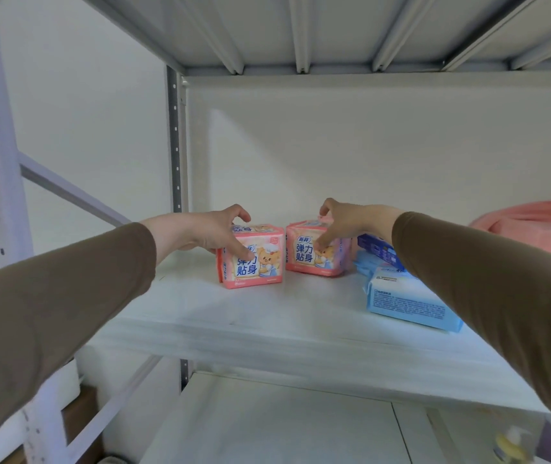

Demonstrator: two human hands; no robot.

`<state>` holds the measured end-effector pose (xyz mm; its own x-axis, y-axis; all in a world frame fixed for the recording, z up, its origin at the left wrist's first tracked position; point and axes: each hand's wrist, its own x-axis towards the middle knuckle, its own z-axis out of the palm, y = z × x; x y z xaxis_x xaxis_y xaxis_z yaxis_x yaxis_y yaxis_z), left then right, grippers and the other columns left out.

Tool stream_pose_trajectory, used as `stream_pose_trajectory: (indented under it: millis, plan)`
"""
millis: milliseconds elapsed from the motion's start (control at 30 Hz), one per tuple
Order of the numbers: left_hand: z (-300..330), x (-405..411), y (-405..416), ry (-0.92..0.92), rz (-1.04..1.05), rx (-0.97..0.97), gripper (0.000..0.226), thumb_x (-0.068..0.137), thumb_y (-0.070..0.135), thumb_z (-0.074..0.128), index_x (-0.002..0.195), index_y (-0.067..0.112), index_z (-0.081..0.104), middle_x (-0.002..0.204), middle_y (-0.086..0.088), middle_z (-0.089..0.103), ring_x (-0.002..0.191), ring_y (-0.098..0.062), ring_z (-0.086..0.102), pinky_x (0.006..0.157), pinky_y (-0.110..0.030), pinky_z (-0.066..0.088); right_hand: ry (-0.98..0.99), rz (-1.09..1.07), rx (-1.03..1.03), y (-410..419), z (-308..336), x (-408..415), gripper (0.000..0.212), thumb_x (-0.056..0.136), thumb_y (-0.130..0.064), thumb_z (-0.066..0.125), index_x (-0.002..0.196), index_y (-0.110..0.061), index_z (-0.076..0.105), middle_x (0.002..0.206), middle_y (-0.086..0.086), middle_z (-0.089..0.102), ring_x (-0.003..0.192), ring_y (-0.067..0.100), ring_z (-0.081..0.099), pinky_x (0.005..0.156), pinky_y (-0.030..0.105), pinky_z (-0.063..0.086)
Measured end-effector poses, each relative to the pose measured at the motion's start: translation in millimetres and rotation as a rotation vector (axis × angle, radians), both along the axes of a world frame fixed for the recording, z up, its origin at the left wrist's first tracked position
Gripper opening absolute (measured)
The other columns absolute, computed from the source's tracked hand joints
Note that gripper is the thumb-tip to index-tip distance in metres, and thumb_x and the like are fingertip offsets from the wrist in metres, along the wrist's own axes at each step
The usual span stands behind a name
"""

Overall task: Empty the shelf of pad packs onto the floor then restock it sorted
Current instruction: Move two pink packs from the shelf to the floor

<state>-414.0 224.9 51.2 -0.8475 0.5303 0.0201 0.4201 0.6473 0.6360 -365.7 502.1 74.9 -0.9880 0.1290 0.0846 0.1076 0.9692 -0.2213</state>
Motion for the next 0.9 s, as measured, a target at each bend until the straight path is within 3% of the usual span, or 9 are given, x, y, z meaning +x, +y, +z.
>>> stream_pose_trajectory:
  millis: [267,500,667,767,900]
  plan:
    - [6.9,21.6,-24.3,0.019,-0.027,0.049,0.08,0.071,0.023,0.088,0.134,0.029,0.04,0.121,-0.003,0.058,0.105,-0.022,0.066,0.077,-0.028,0.051,0.267,-0.094,-0.131,-17.5,11.9,47.2,0.083,0.07,-0.044,0.085,0.136,-0.022,0.04,0.118,0.005,0.059,0.106,0.026,0.056,0.08,0.035,0.042]
    - [6.8,72.6,-43.9,0.045,-0.03,0.092,0.079,0.07,0.022,0.088,0.134,0.029,0.042,0.119,-0.003,0.058,0.099,-0.021,0.066,0.076,-0.027,0.051,0.3,-0.077,-0.154,-42.7,10.9,117.4,0.075,0.072,-0.047,0.083,0.131,-0.025,0.043,0.115,0.002,0.063,0.096,0.02,0.063,0.071,0.033,0.049]
    - [5.8,129.0,-63.8,0.065,-0.036,0.1,0.079,0.071,0.021,0.088,0.135,0.027,0.041,0.119,-0.004,0.057,0.1,-0.021,0.064,0.083,-0.031,0.053,0.351,-0.065,-0.15,-63.9,2.2,172.7,0.077,0.068,-0.051,0.085,0.13,-0.025,0.046,0.12,0.003,0.056,0.103,0.023,0.058,0.071,0.032,0.047]
    - [0.7,172.9,-78.6,0.071,-0.015,0.106,0.078,0.072,0.019,0.087,0.135,0.026,0.041,0.114,-0.002,0.054,0.096,-0.021,0.064,0.088,-0.035,0.054,0.354,-0.048,-0.218,-75.9,-7.2,211.7,0.078,0.065,-0.051,0.086,0.128,-0.026,0.046,0.125,0.004,0.051,0.104,0.025,0.058,0.078,0.041,0.057]
    - [-12.8,227.8,-99.7,0.066,0.003,0.083,0.077,0.072,0.022,0.087,0.134,0.027,0.042,0.112,0.002,0.055,0.094,-0.02,0.065,0.08,-0.035,0.055,0.342,-0.043,-0.252,-88.5,-26.9,265.1,0.077,0.064,-0.051,0.087,0.127,-0.027,0.049,0.126,0.001,0.056,0.11,0.024,0.056,0.094,0.045,0.051]
